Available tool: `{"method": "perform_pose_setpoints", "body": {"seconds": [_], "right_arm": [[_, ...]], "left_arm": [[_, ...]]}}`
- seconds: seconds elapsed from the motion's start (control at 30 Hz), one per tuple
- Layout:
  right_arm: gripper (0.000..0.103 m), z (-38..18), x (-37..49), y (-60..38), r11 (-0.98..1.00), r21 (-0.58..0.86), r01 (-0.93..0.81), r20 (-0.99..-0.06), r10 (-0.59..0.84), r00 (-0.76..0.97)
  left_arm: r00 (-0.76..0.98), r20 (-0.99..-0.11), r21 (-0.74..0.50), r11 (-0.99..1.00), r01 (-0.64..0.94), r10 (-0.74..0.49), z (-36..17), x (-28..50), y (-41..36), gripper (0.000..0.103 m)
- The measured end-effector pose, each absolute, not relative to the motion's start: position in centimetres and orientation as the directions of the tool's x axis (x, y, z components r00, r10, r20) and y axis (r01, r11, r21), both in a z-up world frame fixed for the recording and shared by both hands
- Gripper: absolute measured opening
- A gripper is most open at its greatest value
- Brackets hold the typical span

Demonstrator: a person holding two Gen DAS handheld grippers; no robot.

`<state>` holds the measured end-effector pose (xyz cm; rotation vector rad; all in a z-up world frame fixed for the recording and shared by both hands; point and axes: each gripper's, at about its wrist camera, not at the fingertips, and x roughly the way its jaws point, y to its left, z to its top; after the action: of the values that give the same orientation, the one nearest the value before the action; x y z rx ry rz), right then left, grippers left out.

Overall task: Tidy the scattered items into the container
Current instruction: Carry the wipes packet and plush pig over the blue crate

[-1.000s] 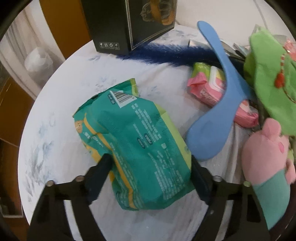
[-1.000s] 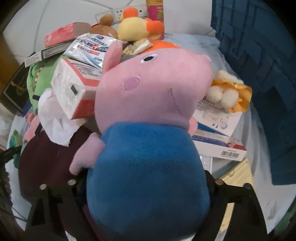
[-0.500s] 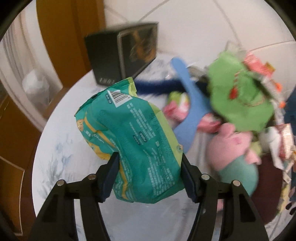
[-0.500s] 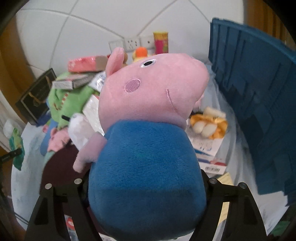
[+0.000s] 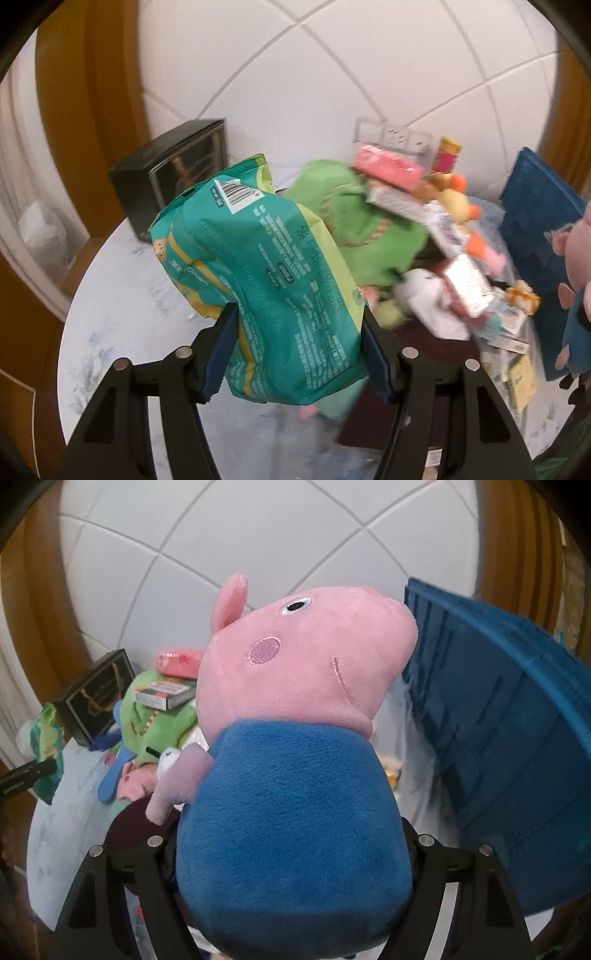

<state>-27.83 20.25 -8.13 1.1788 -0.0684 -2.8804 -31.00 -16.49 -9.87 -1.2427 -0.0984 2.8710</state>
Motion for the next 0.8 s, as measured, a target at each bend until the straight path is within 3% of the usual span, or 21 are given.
{"method": "perform_pose_setpoints", "body": {"seconds": [0.5,0.8], "right_arm": [[0.081,1.8,-23.5,26.2,-1.000,-0.005,-0.026,-0.600,0.024,-0.800],[0.081,9.1,-20.6,34.9,-0.993,0.023,-0.115,-0.540,0.085,-0.838]], "left_arm": [[-0.736,-0.651,-0.029,-0.975,-0.221,0.186,-3.7,-29.9,-4.4,0.062],[-0.738,-0.610,0.026,-0.924,-0.383,0.288,3.1,-30.8,6.2,0.062]]}}
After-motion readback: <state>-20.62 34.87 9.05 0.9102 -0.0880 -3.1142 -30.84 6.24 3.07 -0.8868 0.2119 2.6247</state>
